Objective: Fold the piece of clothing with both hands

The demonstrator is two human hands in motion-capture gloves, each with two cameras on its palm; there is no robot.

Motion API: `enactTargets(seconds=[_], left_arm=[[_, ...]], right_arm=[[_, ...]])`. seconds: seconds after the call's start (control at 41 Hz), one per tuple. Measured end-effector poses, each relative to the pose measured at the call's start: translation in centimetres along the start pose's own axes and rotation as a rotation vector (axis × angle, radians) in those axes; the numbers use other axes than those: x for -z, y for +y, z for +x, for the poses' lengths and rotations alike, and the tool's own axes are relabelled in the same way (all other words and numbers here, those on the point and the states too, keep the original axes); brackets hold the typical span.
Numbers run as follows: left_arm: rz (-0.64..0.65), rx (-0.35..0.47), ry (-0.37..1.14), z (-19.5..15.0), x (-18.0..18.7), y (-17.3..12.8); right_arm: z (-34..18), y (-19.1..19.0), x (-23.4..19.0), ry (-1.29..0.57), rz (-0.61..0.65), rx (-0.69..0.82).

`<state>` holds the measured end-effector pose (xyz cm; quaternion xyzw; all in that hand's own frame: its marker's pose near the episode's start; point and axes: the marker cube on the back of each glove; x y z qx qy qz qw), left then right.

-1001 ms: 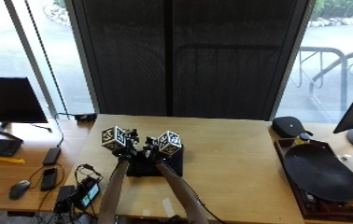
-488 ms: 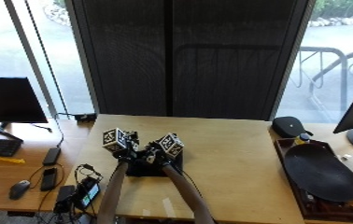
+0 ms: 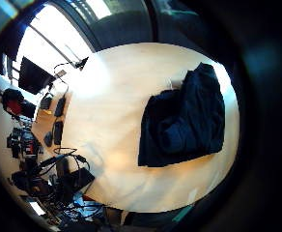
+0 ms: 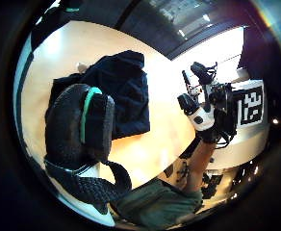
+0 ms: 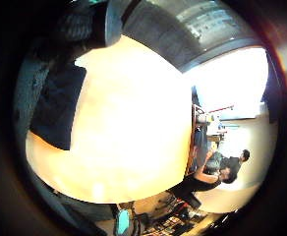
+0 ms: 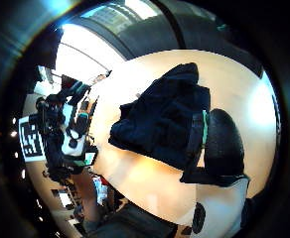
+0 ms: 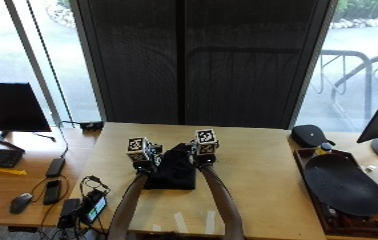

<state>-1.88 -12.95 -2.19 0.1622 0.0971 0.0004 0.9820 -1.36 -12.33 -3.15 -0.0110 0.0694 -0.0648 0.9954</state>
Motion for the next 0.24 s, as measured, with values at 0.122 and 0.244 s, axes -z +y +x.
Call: enactTargets(seconds=[0.122, 0.244], left_arm=[[-0.034, -0.006, -0.057, 0.2, -0.6, 0.1], [-0.02, -0.037, -0.033, 0.8, -0.2, 0.2]], right_arm=[[1.1, -0.3, -1.1, -0.017, 0.001, -0.061], [2.2, 2.7, 0.4, 0.14, -0.093, -0.255]])
